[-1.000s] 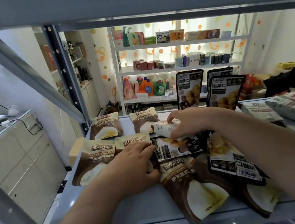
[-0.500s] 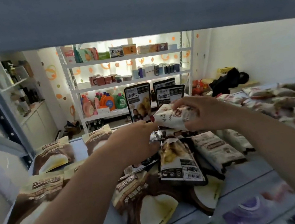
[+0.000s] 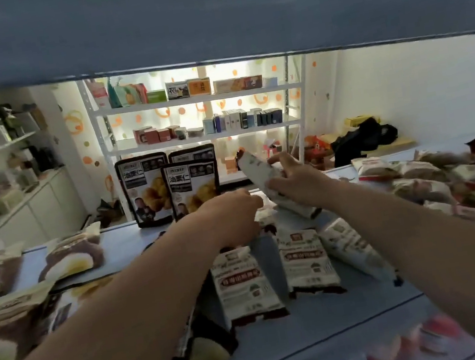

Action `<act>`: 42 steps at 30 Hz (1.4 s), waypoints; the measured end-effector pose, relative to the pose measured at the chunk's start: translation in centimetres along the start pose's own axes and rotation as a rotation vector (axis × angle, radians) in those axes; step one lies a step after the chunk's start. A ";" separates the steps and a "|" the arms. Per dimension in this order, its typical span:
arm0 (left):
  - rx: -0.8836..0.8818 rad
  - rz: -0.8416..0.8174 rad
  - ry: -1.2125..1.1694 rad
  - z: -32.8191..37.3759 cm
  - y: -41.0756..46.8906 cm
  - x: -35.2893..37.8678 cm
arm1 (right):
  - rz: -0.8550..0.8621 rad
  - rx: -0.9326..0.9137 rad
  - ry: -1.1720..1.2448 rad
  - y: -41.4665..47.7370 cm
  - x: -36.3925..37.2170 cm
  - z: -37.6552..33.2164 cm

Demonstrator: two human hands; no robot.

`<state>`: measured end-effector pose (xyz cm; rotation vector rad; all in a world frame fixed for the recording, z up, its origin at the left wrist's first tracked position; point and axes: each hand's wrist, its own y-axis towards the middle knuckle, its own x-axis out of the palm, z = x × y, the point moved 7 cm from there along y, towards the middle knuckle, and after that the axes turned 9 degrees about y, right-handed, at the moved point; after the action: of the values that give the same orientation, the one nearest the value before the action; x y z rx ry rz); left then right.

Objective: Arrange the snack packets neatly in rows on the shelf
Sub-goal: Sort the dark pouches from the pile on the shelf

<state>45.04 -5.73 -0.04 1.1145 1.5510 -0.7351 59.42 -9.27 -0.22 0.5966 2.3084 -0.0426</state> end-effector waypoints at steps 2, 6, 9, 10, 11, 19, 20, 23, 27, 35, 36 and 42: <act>-0.030 -0.048 0.020 0.6 1.6 1.1 | -0.108 -0.010 -0.065 1.0 1.1 0.8; -0.124 -0.081 -0.016 0.7 3.4 2.7 | -0.130 -0.027 -0.241 2.2 0.5 2.3; -0.206 -0.103 -0.061 0.3 4.6 3.3 | -0.090 -0.014 -0.367 2.8 -0.6 3.5; -0.224 -0.115 -0.060 0.2 5.0 3.5 | -0.076 0.007 -0.438 3.1 -0.9 3.9; -0.238 -0.131 -0.056 0.1 5.4 3.6 | -0.066 0.037 -0.511 3.3 -1.1 4.3; -0.259 -0.166 -0.066 0.5 8.3 4.0 | -0.060 0.103 -0.652 4.3 -1.2 5.9; -0.261 -0.164 -0.067 0.7 8.5 4.1 | -0.088 0.101 -0.653 4.3 -1.0 6.1; -0.267 -0.169 -0.055 0.8 9.1 4.5 | -0.173 0.098 -0.670 4.3 -0.8 6.9; -0.279 -0.189 -0.056 0.8 9.5 4.8 | -0.223 0.055 -0.675 4.3 -1.6 7.4; -0.279 -0.189 -0.085 2.3 10.6 4.5 | -0.255 0.028 -0.674 3.6 -3.2 8.1; -0.279 -0.187 -0.085 2.4 10.8 4.4 | -0.260 0.029 -0.666 3.5 -3.4 8.2; -0.280 -0.187 -0.085 2.5 11.3 4.3 | -0.303 0.001 -0.656 3.5 -3.7 8.3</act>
<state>56.30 -2.42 -3.90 0.7305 1.6419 -0.6558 68.67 -9.31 -3.26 0.1808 1.7330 -0.3322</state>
